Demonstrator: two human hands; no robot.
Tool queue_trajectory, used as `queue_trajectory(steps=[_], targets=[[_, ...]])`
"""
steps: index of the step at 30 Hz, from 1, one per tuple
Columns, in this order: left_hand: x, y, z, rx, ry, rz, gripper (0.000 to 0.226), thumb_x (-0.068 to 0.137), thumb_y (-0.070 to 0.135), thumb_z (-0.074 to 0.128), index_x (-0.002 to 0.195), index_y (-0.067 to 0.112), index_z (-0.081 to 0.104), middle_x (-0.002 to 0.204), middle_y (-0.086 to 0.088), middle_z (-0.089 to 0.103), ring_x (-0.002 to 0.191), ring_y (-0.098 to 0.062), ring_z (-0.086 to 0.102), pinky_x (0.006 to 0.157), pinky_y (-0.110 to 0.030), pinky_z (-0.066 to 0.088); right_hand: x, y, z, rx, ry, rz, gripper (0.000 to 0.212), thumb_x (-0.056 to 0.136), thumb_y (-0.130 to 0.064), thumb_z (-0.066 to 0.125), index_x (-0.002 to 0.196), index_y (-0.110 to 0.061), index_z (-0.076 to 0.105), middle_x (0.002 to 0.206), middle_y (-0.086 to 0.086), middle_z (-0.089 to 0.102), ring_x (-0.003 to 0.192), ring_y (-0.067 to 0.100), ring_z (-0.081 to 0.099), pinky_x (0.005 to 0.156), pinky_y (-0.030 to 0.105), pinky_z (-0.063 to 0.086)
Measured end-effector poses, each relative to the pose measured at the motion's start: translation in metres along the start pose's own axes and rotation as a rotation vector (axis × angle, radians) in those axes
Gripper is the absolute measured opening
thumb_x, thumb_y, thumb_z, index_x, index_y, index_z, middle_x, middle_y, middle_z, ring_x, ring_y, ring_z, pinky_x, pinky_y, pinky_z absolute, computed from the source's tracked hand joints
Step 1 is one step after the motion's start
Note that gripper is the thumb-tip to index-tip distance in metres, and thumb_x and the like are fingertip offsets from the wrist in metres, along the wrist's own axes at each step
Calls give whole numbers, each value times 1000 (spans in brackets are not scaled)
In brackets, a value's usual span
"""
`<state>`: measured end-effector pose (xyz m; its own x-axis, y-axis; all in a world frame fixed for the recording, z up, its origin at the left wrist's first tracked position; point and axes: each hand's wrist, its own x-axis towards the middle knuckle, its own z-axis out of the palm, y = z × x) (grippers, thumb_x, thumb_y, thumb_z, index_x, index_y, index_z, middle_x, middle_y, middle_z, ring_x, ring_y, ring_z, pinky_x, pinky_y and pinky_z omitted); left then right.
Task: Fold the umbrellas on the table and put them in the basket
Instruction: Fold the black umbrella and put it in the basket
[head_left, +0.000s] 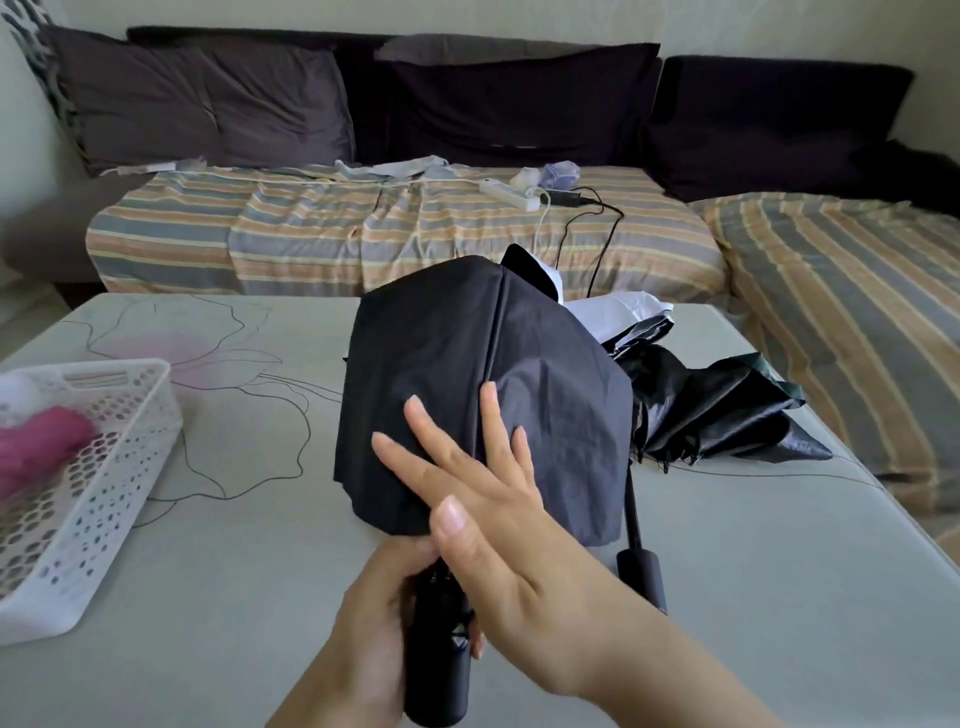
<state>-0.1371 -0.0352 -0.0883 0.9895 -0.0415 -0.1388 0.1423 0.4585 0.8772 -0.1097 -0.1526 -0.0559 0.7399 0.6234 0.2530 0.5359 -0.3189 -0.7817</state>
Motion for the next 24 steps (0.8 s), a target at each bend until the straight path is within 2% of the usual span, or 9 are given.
queue_trajectory(steps=[2,4,8,10,13,15,18,21,24], targets=[[6,-1,0,168,22,60,36,94,31,48,71,12,68,53,2,64,47,0,60,45,-14,46,4,-2,-5,65,55,8,57,96,-55,16,146,-36,34,154,-29,21,144,-2,-13,120,35,-8],[13,-3,1,221,77,28,42,95,36,44,83,1,63,48,-5,60,36,-10,54,36,-21,40,3,2,-9,45,176,53,52,96,-54,23,142,-38,39,151,-28,28,144,-6,6,120,28,9],[20,-5,-6,100,90,-95,61,89,49,39,78,-3,69,48,-11,56,31,-19,48,35,-22,37,7,18,-13,-426,175,39,52,95,-59,19,143,-45,33,155,-32,9,144,-4,-9,121,38,6],[17,-4,-7,25,36,-138,75,79,58,37,78,-13,60,48,-20,50,30,-22,41,34,-23,32,10,19,-13,-338,199,126,44,95,-56,28,139,-52,36,150,-38,13,143,-8,-1,120,32,12],[14,-7,-5,19,-9,-87,77,79,61,34,75,-11,59,56,-23,50,33,-23,40,39,-26,33,16,10,-13,-35,405,183,39,94,-51,46,128,-64,32,149,-35,16,135,-20,9,104,5,19],[15,-15,-3,60,7,-72,77,81,62,43,83,-13,60,57,-23,52,32,-23,42,37,-24,34,21,4,-7,80,387,244,54,91,-45,53,121,-75,20,151,-32,1,127,-26,1,99,4,16],[18,-28,1,122,40,-158,71,81,58,51,98,-10,60,47,-12,56,30,-19,49,33,-22,37,26,2,3,138,381,291,83,91,-32,60,117,-83,1,146,-36,-18,122,-21,7,100,17,30],[20,-34,2,169,72,-219,54,82,58,51,75,6,65,50,-9,59,31,-19,50,35,-25,39,24,8,-3,91,510,306,106,86,-15,68,122,-74,-12,151,-26,-16,110,-36,17,76,-7,30],[16,-32,9,266,83,-194,58,75,68,55,73,11,63,54,-11,59,32,-22,46,37,-26,34,24,12,-8,124,598,291,109,80,1,66,127,-64,-8,155,-14,-4,121,-18,19,67,-13,25]])
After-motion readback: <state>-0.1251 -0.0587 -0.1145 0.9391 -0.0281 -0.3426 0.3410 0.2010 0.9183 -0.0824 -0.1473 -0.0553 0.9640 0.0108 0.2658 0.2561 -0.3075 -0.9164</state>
